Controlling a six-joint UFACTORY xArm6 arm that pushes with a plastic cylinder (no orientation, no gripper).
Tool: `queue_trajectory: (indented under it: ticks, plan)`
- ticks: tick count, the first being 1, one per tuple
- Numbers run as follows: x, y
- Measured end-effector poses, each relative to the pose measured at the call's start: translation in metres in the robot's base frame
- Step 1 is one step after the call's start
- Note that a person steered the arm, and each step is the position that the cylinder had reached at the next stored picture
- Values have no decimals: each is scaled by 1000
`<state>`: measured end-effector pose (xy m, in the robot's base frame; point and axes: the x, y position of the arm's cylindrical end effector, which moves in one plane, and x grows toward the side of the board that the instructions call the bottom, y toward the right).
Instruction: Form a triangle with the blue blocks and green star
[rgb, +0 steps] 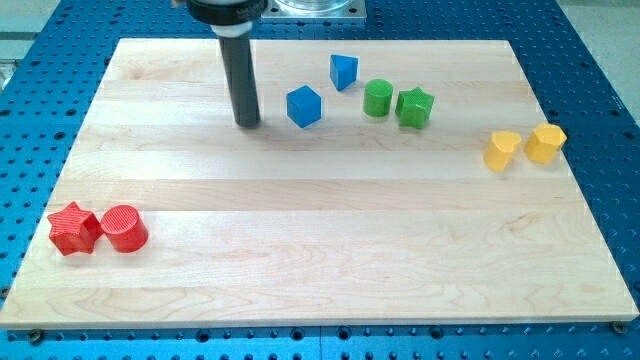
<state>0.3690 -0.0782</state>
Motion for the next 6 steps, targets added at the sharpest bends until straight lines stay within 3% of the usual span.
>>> queue_trajectory:
  ticks: [1, 2, 4, 6]
  plan:
    - [20, 64]
    - [10, 97]
    - [-26, 115]
    - [-6, 136]
